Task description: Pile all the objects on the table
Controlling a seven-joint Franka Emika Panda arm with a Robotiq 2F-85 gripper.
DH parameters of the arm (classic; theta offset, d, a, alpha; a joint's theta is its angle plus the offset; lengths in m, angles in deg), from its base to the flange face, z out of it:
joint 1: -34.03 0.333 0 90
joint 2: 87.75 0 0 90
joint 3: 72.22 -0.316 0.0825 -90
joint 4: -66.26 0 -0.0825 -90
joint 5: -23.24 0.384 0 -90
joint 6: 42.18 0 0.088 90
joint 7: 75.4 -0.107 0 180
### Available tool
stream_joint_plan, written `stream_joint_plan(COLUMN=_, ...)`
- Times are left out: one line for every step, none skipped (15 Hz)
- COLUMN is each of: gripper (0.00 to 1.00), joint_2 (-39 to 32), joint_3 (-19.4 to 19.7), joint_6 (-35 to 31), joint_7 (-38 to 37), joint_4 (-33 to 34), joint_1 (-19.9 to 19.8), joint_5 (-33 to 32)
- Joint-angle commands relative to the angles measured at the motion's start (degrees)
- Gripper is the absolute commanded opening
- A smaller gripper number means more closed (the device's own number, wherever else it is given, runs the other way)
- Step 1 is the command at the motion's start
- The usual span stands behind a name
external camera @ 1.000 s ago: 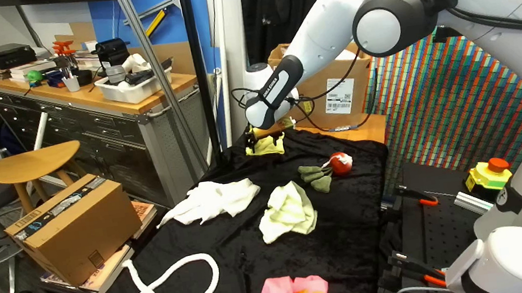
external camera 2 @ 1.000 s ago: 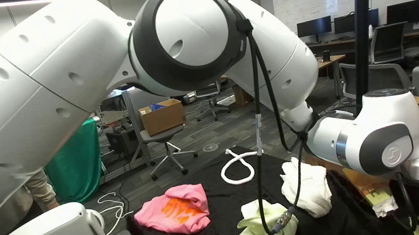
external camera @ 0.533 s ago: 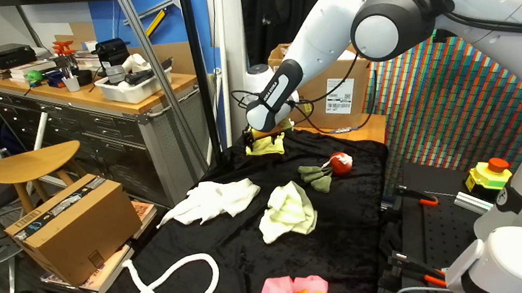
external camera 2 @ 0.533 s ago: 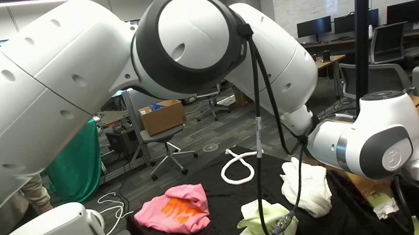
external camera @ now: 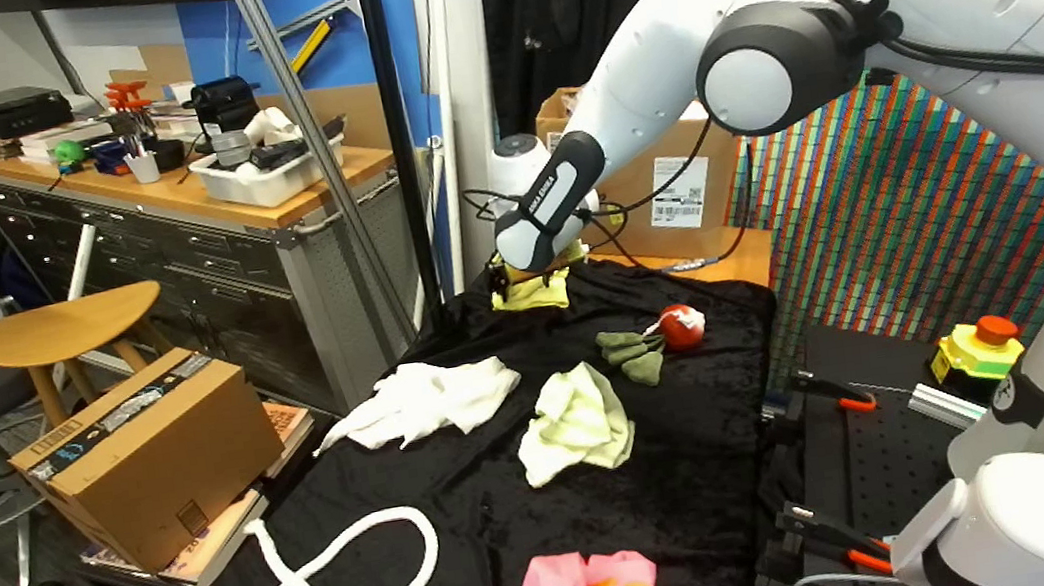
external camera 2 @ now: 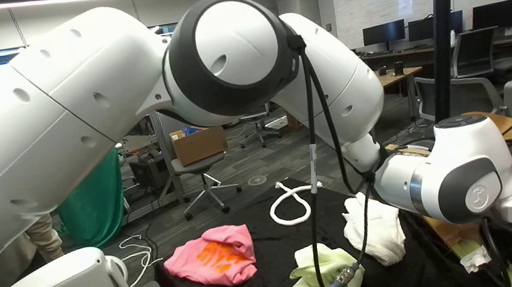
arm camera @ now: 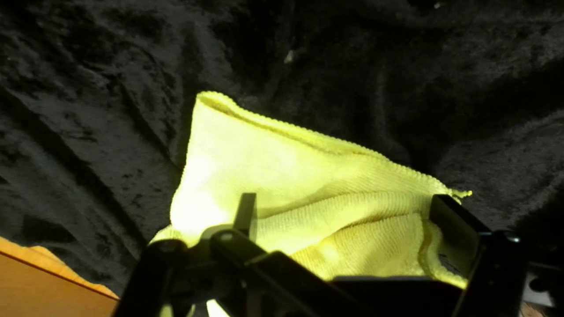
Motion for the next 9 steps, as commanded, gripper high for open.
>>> stream_joint_plan(gripper=1.0, joint_2=-1.73, joint_3=2.21, joint_6=-1.39, joint_7=0.11, joint_4=1.53, joint_1=1.49, joint_5=-0.72)
stream_joint_plan(gripper=1.0, joint_2=-1.61, joint_3=2.09, joint_6=-1.15, joint_7=0.73, joint_4=1.35, joint_1=1.47, joint_5=-0.91)
stream_joint_plan(gripper=1.0, joint_2=-1.48, joint_3=2.07, joint_6=-0.56, joint_7=1.24, joint_4=1.25, joint_1=1.5, joint_5=-1.24)
stream_joint_plan(gripper=1.0, joint_2=-1.25, joint_3=1.51, joint_6=-0.78, joint_7=2.24, joint_4=1.05, joint_1=1.14, joint_5=-1.41)
stream_joint_plan(gripper=1.0, joint_2=-1.01, joint_3=1.03, joint_6=-0.61, joint_7=3.04, joint_4=0.89, joint_1=0.84, joint_5=-1.37)
stream_joint_plan(gripper=1.0, joint_2=-1.15, joint_3=1.28, joint_6=-0.7, joint_7=3.4, joint_4=0.94, joint_1=1.01, joint_5=-1.59)
stream_joint_plan(gripper=1.0, joint_2=-1.26, joint_3=1.25, joint_6=-1.0, joint_7=3.96, joint_4=0.99, joint_1=0.95, joint_5=-1.69)
stream_joint_plan(gripper=1.0, joint_2=-1.54, joint_3=1.58, joint_6=-1.21, joint_7=4.03, joint_4=1.18, joint_1=1.11, joint_5=-1.81)
stream_joint_plan(gripper=1.0, joint_2=-1.59, joint_3=1.57, joint_6=-1.14, joint_7=4.33, joint_4=1.23, joint_1=1.09, joint_5=-1.84)
